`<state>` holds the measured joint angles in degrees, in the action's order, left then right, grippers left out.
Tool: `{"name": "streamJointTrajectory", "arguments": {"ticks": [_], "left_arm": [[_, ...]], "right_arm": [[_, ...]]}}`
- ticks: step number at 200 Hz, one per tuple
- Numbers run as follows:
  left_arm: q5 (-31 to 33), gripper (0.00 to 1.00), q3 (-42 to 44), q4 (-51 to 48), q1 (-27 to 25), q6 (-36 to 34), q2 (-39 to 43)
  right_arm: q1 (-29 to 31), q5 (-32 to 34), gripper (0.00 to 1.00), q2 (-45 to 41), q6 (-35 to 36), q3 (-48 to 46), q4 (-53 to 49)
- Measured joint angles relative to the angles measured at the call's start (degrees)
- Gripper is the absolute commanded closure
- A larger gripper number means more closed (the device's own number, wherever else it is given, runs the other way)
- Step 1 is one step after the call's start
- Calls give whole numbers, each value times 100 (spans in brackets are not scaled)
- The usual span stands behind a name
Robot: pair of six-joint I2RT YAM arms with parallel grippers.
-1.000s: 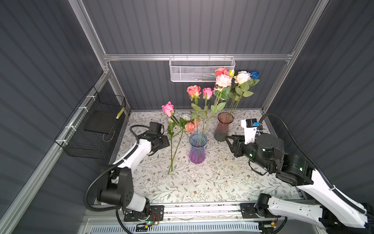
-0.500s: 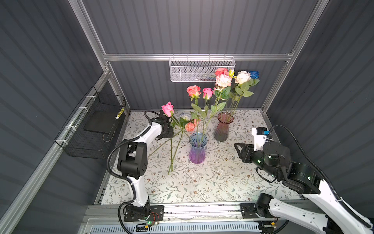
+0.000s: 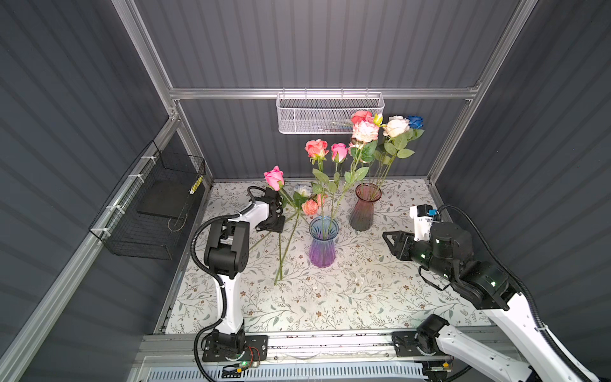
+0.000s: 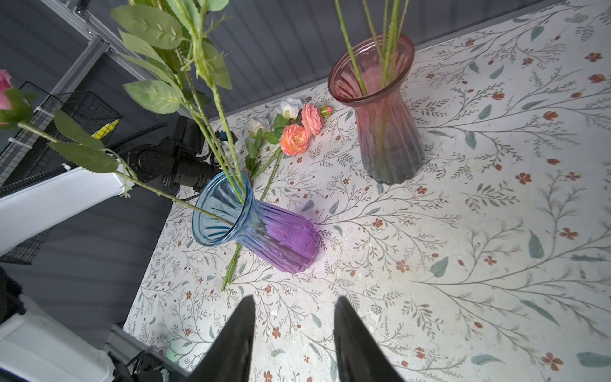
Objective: Arrange the flowers into the vase
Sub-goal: 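Grasp a pink spray rose stem from the lying bunch with the left gripper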
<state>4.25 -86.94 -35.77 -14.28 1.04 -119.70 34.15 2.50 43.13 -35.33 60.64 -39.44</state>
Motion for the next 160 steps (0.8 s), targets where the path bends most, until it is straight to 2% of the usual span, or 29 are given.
{"name": "streamJointTrajectory", "arguments": {"ticks": [6,34,107,125,136,150,160], "left_arm": [[-17,65,68,46,9,44,44],[-59,68,522,116,42,173,363],[-422,92,1368,85,50,444,1191],[-468,94,1495,57,50,457,1423],[-540,87,1556,50,50,463,1552],[-625,62,1622,39,48,531,1714],[-667,57,1626,15,26,505,1810]], "right_arm": [[0,-35,58,-42,-2,-24,11],[0,-151,58,-249,-50,-111,48],[0,-387,60,-597,-391,-114,175],[0,-428,60,-654,-483,-118,173],[0,-442,60,-693,-520,-118,175],[0,-466,60,-728,-570,-118,173],[0,-481,59,-737,-595,-118,170]]}}
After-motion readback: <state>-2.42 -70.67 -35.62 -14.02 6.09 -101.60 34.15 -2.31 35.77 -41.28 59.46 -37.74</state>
